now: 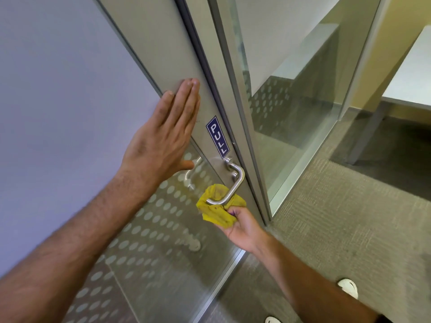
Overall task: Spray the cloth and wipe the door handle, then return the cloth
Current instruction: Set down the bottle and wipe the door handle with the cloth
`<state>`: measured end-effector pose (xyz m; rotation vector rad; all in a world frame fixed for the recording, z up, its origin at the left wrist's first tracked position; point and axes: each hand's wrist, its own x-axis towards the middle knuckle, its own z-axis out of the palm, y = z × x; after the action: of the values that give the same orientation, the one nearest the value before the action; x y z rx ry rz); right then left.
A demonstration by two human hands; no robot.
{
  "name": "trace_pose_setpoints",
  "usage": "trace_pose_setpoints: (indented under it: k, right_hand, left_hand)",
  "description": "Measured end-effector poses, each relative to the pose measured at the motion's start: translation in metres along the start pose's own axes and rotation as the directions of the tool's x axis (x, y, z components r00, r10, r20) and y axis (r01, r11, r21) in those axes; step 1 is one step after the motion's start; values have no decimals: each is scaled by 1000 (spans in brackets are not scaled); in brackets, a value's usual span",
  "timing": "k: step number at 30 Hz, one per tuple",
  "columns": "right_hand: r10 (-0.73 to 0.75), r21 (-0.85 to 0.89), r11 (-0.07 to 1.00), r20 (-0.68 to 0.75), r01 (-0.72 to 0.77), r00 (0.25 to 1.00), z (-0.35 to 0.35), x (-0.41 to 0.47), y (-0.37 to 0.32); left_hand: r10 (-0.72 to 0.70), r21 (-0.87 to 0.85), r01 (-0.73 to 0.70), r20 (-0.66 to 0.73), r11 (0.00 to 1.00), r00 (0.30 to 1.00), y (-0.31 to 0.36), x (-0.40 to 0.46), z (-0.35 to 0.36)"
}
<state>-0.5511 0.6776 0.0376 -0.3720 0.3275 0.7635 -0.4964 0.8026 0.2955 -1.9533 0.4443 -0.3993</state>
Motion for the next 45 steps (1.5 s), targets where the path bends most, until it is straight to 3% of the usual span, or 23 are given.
trace_pose_setpoints:
  k: [5, 8, 10, 13, 15, 18, 21, 23, 26, 30, 34, 38, 41, 44, 45]
  right_hand:
    - [-52, -137, 989, 58, 60, 997, -13, -25, -33]
    - [-57, -73, 995, 69, 62, 996, -13, -29, -42]
    - [-75, -175, 980, 97, 92, 992, 4, -29, -45]
    - [-182, -375, 909, 32, 180, 983, 20, -38, -38]
    - [-357, -442, 847, -61, 295, 932, 29, -42, -38]
    - [-679, -655, 567, -29, 499, 734, 57, -42, -49]
    - [-807, -781, 142, 264, 608, 528, 99, -31, -66]
    - [-760, -761, -154, 499, 631, 416, 125, -19, -70]
    - [-620, -692, -464, 700, 553, 355, 133, 1, -65]
    - [-453, -582, -707, 809, 402, 375, 94, 16, -63]
    - [-335, -567, -737, 780, 368, 529, 51, 8, -65]
    - [-308, -687, -557, 693, 467, 652, 29, -10, -84]
    - [-287, -647, -607, 720, 462, 632, 37, -18, -102]
    - [-420, -668, -611, 729, 426, 540, 50, -17, -112]
    - [-445, -698, -593, 700, 402, 559, 51, -16, -111]
  left_hand:
    - [3, 3, -3, -7, 1000, 1000, 1, -1, -3]
    - [-1, 12, 1, -2, 1000, 1000, 0, -1, -5]
    - [-9, 8, 9, -5, 1000, 1000, -1, -2, -6]
    - [-3, 15, 3, -17, 1000, 1000, -1, -1, -6]
    - [-2, 28, 2, -8, 1000, 1000, -1, 0, -5]
    - [-5, 20, 5, 13, 1000, 1000, -3, 0, -8]
    - [-1, 1, 1, 5, 1000, 1000, -4, -1, -11]
    - [17, -17, -18, -11, 1000, 1000, -5, -3, -13]
    - [21, -19, -21, -39, 1000, 999, -4, -5, -13]
    - [18, -42, -22, -96, 999, 995, 0, -3, -4]
    - [36, 4, -36, -32, 999, 999, -2, -2, -1]
    - [32, -19, -32, -9, 999, 999, -1, -3, 2]
    - [36, -53, -36, 2, 998, 999, -1, -3, 2]
    - [37, -76, -36, 12, 996, 999, -2, -3, 2]
    - [37, -79, -36, 12, 996, 999, -2, -3, 3]
